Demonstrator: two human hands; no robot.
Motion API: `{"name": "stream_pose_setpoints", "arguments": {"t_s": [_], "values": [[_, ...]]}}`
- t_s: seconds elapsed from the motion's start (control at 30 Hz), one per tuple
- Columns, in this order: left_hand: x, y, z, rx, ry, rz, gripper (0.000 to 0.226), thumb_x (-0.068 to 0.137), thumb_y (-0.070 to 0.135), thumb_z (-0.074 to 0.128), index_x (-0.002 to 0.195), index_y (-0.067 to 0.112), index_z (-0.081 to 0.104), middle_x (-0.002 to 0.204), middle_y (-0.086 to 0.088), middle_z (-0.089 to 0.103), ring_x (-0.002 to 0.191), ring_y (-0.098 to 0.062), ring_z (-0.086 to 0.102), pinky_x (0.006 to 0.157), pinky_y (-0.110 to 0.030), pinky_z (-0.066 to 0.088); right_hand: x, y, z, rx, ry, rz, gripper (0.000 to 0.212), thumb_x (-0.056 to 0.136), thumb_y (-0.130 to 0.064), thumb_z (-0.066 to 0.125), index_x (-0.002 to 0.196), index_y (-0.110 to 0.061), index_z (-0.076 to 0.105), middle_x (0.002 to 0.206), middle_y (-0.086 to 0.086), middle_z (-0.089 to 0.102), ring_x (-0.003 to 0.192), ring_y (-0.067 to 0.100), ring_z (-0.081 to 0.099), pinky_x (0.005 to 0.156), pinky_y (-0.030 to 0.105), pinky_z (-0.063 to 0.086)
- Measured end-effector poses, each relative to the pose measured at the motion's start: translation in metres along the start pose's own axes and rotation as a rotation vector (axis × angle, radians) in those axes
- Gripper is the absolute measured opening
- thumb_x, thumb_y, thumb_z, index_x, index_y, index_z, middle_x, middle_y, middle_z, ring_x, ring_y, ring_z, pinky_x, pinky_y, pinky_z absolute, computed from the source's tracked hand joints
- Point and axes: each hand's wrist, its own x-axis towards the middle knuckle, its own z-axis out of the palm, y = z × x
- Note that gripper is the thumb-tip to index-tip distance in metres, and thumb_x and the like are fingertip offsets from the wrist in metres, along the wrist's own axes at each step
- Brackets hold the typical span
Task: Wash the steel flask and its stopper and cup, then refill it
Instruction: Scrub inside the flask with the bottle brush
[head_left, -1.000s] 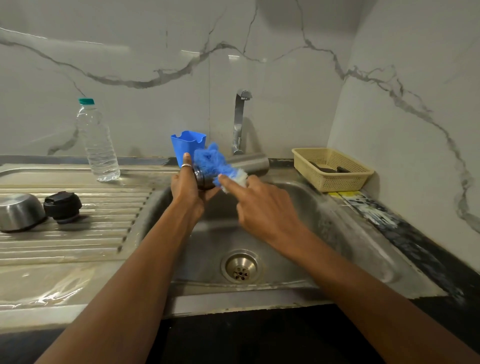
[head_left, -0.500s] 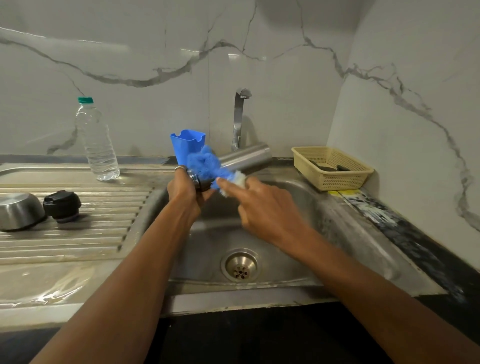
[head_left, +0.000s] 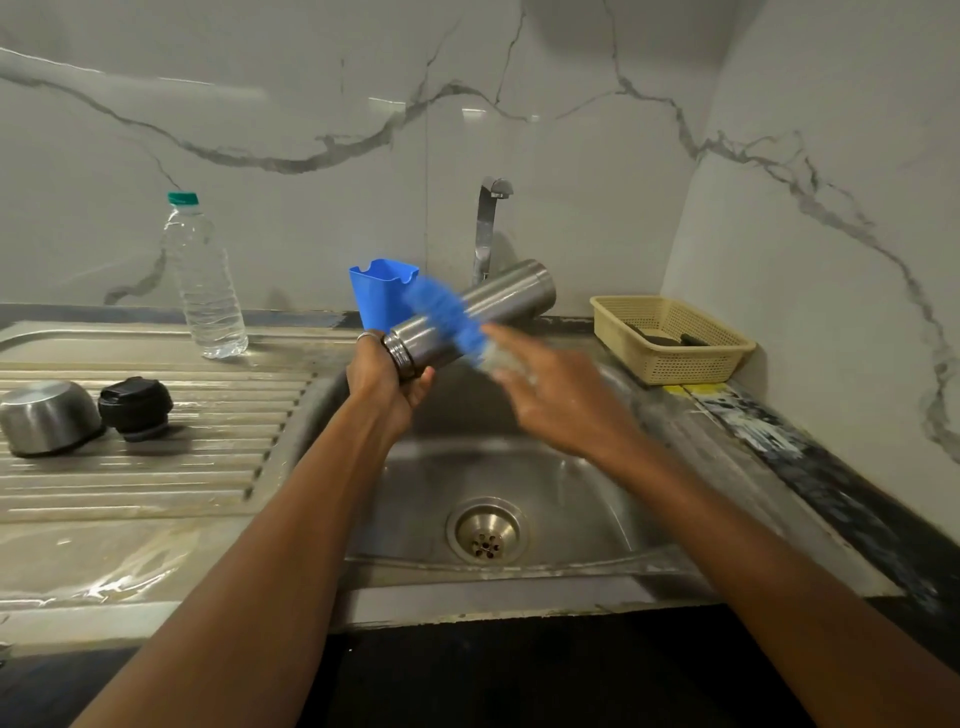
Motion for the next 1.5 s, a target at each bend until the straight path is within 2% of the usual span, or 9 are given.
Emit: {"name": "stream_pose_setpoints", "arguments": {"t_s": [0.13,0.27,0.43,0.7,0.83,1.03,1.23,1.37,1.5], "values": [[-0.005,0.002,0.005,0.109,0.03,-0.012,0.035,0.096,0.032,0.052,0.123,0.012,0.061,0.086,-0.009,0.066,0.058,-0.02,0.063,0.04,-0.024,0.05,0.005,0.041,-0.023,-0.053,0.093,0.33,0.053,0.1,-0.022,0.056,0.152,-0.028,0.046,0.123,0.016,0.07,0.097,0.036,0.071,0.089,0.039,0.055],[-0.004,0.0,0.003,0.256,-0.008,-0.042,0.031,0.096,0.034,0.052,0.12,0.014,0.057,0.083,-0.01,0.062,0.057,-0.022,0.06,0.038,-0.024,0.048,0.008,0.059,-0.022,0.312,0.165,0.575,0.041,0.099,-0.021,0.058,0.14,-0.021,0.054,0.097,0.009,0.073,0.047,0.012,0.065,0.05,0.023,0.053],[-0.007,0.0,0.001,0.4,-0.047,-0.046,0.026,0.096,0.035,0.053,0.114,0.017,0.058,0.085,-0.008,0.064,0.06,-0.02,0.062,0.038,-0.023,0.047,0.009,0.07,-0.021,0.616,0.22,0.769,0.038,0.088,-0.039,0.077,0.113,-0.013,0.064,0.094,0.007,0.075,0.055,0.015,0.069,0.038,0.021,0.039],[-0.015,0.004,-0.001,0.449,-0.088,-0.076,0.024,0.095,0.035,0.053,0.108,0.014,0.058,0.073,-0.007,0.062,0.046,-0.017,0.057,0.034,-0.02,0.043,0.003,0.078,-0.029,1.055,0.069,0.853,0.045,0.08,-0.022,0.085,0.118,-0.011,0.065,0.081,-0.002,0.069,0.056,0.01,0.062,0.036,0.017,0.036],[-0.018,0.009,-0.006,0.455,-0.092,-0.147,0.027,0.095,0.038,0.055,0.106,0.013,0.059,0.073,-0.008,0.063,0.038,-0.017,0.056,0.031,-0.018,0.041,0.002,0.082,-0.033,1.08,-0.024,0.863,0.026,0.082,-0.018,0.082,0.103,-0.017,0.066,0.072,-0.005,0.067,0.051,0.006,0.055,0.038,0.015,0.037],[-0.021,0.012,-0.006,0.471,-0.106,-0.144,0.031,0.097,0.044,0.056,0.108,0.016,0.059,0.074,-0.007,0.063,0.038,-0.017,0.058,0.033,-0.019,0.044,0.002,0.086,-0.036,1.081,-0.086,0.851,0.023,0.083,-0.013,0.079,0.099,-0.018,0.062,0.066,-0.007,0.059,0.047,0.003,0.047,0.037,0.013,0.034],[-0.028,0.012,-0.003,0.486,-0.294,-0.103,0.038,0.095,0.059,0.055,0.102,0.022,0.062,0.088,-0.006,0.071,0.081,-0.025,0.07,0.068,-0.039,0.061,0.006,0.092,-0.04,1.224,0.005,0.948,0.029,0.081,-0.022,0.082,0.101,-0.018,0.062,0.072,-0.005,0.057,0.041,0.002,0.044,0.033,0.01,0.031],[-0.026,0.012,-0.003,0.36,-0.365,-0.073,0.027,0.097,0.044,0.061,0.111,0.021,0.061,0.1,-0.007,0.073,0.091,-0.025,0.074,0.067,-0.042,0.063,0.006,0.09,-0.041,1.192,-0.005,1.027,0.02,0.087,-0.03,0.078,0.095,-0.021,0.061,0.062,-0.006,0.061,0.036,0.001,0.044,0.033,0.008,0.029],[-0.024,0.009,0.0,0.337,-0.307,-0.001,0.031,0.098,0.039,0.064,0.12,0.017,0.059,0.108,-0.012,0.07,0.091,-0.025,0.075,0.063,-0.04,0.063,0.008,0.088,-0.036,1.049,0.059,0.987,0.034,0.083,-0.04,0.082,0.106,-0.02,0.065,0.072,-0.002,0.064,0.042,0.003,0.054,0.034,0.013,0.035]]}}
